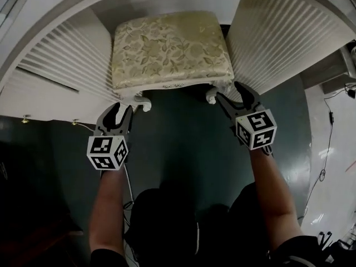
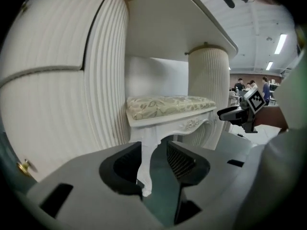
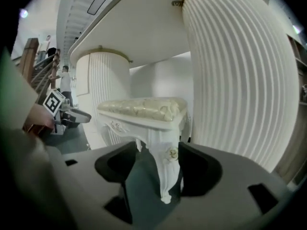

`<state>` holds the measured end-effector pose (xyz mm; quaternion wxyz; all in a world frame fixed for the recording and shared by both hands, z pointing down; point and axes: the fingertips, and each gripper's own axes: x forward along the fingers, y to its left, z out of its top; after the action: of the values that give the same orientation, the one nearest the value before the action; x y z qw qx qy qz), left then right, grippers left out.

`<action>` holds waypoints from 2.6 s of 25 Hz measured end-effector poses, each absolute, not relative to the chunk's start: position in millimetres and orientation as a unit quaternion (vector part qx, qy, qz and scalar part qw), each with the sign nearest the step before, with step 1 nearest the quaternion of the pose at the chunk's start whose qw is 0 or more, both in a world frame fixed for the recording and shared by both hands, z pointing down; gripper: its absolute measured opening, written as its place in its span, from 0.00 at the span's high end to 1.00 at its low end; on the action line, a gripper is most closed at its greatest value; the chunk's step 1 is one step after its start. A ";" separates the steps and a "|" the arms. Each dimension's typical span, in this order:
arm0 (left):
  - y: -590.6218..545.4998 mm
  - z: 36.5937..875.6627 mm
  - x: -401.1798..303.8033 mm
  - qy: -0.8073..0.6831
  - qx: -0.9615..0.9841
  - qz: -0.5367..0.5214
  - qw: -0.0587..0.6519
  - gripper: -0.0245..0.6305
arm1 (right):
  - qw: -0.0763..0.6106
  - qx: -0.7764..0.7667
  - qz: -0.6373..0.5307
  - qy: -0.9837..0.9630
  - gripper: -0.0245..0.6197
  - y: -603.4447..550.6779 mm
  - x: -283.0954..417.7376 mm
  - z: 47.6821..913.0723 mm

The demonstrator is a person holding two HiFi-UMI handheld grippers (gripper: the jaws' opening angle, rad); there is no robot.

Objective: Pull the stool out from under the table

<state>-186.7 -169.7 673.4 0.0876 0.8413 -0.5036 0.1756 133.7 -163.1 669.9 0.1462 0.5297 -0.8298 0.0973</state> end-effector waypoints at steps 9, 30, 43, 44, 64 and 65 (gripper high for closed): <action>-204.8 698.1 -185.2 -0.500 0.837 0.211 0.072 0.48 | 0.157 0.509 0.100 -0.841 0.54 -189.8 138.9 693.0; -220.2 721.4 -185.2 -0.425 0.877 0.204 0.094 0.64 | 0.202 0.500 0.102 -0.836 0.53 -203.2 133.0 698.0; -213.9 710.8 -186.4 -0.431 0.871 0.220 0.087 0.64 | 0.248 0.467 0.071 -0.846 0.57 -193.6 135.4 701.5; -213.8 711.4 -186.2 -0.424 0.875 0.220 0.086 0.64 | 0.248 0.471 0.070 -0.844 0.56 -193.9 135.6 701.3; -213.6 712.8 -193.0 -0.433 0.856 0.253 0.126 0.67 | 0.301 0.340 0.134 -0.881 0.67 -180.1 143.8 719.3; -213.3 712.3 -192.4 -0.434 0.853 0.259 0.131 0.67 | 0.301 0.334 0.134 -0.883 0.69 -178.6 144.8 714.9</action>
<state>-192.4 -213.3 712.3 0.1313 0.8530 -0.4338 0.2588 144.8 -178.6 714.9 0.3014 0.3343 -0.8830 0.1335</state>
